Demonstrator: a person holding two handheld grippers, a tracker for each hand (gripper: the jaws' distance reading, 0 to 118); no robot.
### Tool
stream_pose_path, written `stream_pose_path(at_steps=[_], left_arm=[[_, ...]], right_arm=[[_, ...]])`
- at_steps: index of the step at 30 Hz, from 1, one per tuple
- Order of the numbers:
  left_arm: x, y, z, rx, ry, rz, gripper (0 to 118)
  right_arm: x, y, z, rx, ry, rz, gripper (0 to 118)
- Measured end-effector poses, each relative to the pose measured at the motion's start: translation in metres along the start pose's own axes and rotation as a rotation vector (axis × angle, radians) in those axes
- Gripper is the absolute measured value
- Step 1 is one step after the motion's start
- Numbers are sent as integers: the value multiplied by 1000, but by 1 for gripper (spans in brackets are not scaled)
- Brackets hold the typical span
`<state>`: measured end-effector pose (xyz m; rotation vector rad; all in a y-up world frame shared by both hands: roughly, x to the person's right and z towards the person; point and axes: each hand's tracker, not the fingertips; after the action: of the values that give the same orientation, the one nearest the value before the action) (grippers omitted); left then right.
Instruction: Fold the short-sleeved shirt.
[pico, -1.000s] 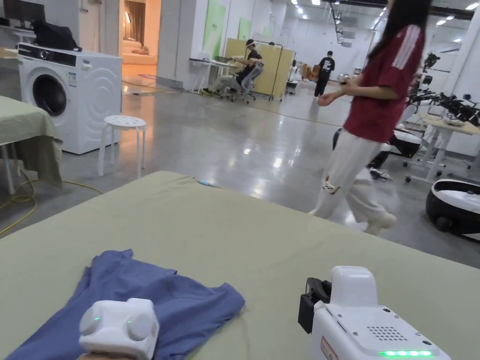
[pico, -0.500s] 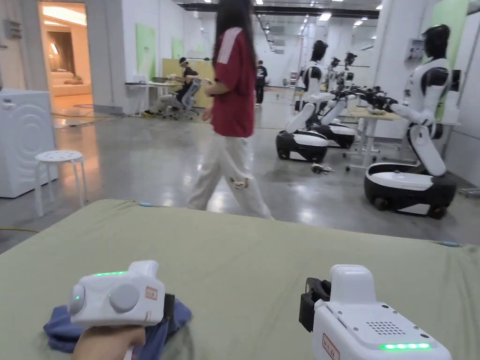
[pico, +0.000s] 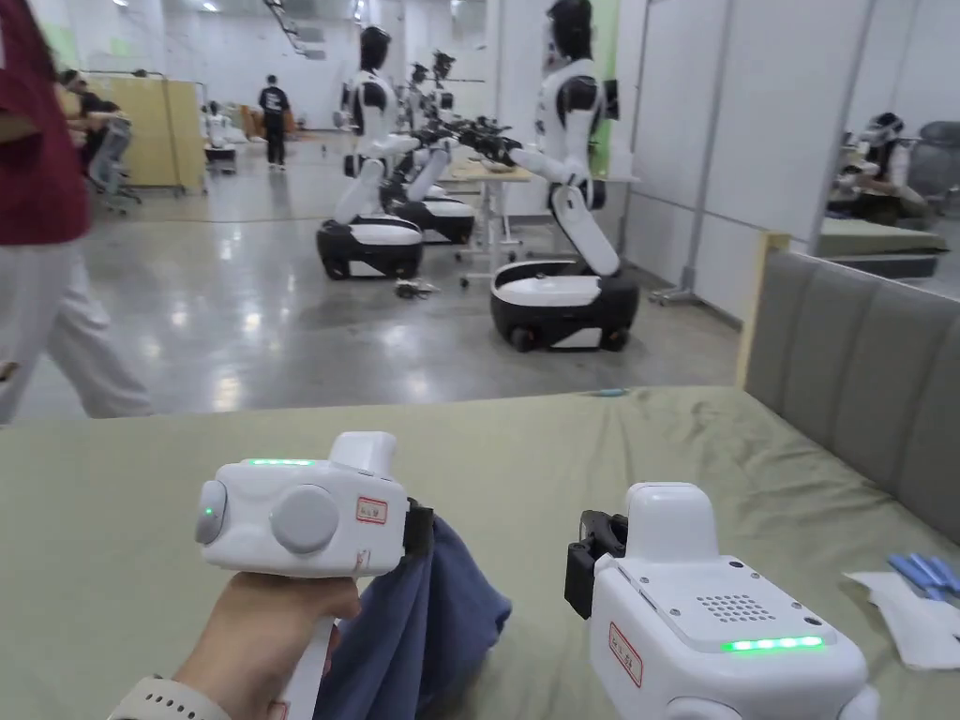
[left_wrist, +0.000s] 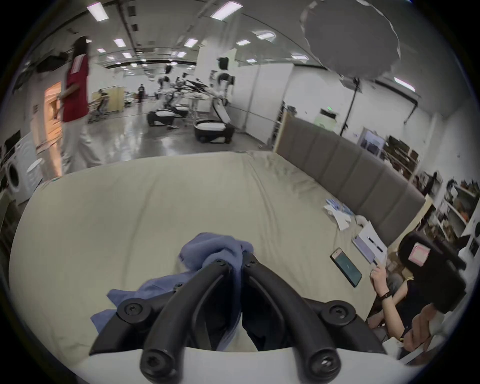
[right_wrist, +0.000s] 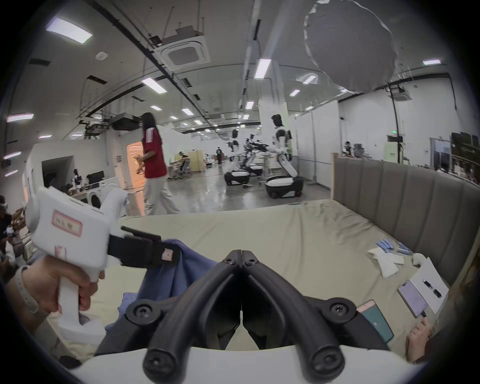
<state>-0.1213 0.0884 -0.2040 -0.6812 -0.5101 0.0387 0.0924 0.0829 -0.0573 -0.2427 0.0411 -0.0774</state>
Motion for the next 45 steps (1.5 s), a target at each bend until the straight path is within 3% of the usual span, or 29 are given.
stream_pose_path(at_steps=[3,8,12,14,16,17,18,19,20,25,26,27,28,29,33,41,42,43,45], left_arm=[[21,-18,-51,-80,-6,9,6],[17,-66,-133,-269,102,10,6],[13,-84,-147,-280,87,34,7],[16,-80,-134,-229,59,3,13],[20,-76,-106,-123,96,-29,25],[24,-77,-87,-59,80,-35,62],[29,-81,-70,-8,92,-62,89],[33,-88,-46,50,89,-103,107],[33,-97,-19,100,90,-127,113],[12,-156,65,101,115,-102,111],[4,-172,75,65,144,-87,103],[-5,-188,84,48,181,-81,78],[-20,-202,90,36,207,-86,35],[-33,-216,95,5,263,-71,6],[-95,-245,118,-29,313,103,5],[-210,-207,103,-83,427,116,5],[-224,-199,95,-101,426,99,10],[-238,-193,83,-159,423,48,27],[-255,-186,61,-184,440,-63,46]], right_arm=[[33,-14,-5,-12,-58,-7,0],[64,-26,-8,-45,-114,0,0],[69,-33,-15,-69,-113,2,0],[66,-34,-17,-73,-109,8,0],[61,-32,-15,-82,-92,3,0],[56,-29,-11,-80,-87,5,0],[51,-29,-8,-76,-83,10,0],[45,-29,-5,-75,-78,18,0],[40,-29,-2,-75,-68,21,0],[7,-42,0,-84,-29,39,0],[-2,-45,1,-90,-13,42,0],[-11,-48,1,-95,1,42,0],[-20,-51,0,-101,13,44,0],[-33,-50,8,-105,26,53,0],[-62,-69,-1,-137,64,84,0],[-93,-69,-5,-169,91,93,0],[-94,-69,-7,-171,90,99,0],[-94,-69,-9,-174,88,105,0],[-90,-68,-15,-183,90,111,0]])
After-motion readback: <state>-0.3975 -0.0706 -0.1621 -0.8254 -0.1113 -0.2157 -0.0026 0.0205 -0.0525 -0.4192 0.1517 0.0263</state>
